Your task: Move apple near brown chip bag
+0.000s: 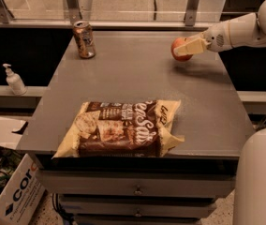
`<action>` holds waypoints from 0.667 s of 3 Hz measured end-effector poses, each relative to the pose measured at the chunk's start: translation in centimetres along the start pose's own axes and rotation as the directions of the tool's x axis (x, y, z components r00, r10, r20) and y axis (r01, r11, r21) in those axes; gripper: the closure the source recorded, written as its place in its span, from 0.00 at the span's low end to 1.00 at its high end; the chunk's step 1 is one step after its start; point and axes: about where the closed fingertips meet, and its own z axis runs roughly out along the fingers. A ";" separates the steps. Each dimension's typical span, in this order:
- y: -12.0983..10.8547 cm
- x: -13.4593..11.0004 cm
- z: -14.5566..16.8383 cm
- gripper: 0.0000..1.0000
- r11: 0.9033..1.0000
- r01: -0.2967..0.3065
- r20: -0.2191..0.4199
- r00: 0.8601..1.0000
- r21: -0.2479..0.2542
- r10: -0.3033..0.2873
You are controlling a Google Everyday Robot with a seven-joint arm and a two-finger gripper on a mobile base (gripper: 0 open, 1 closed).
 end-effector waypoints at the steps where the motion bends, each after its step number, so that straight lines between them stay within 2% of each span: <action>1: 3.4 1.1 -2.5 1.00 0.996 0.001 -0.003 1.000 -0.087 -0.001; 2: 7.5 2.2 -4.8 1.00 0.987 0.016 -0.004 1.000 -0.158 -0.017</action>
Offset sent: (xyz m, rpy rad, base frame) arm -0.1688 -0.0027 0.0115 0.0578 0.0735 0.2314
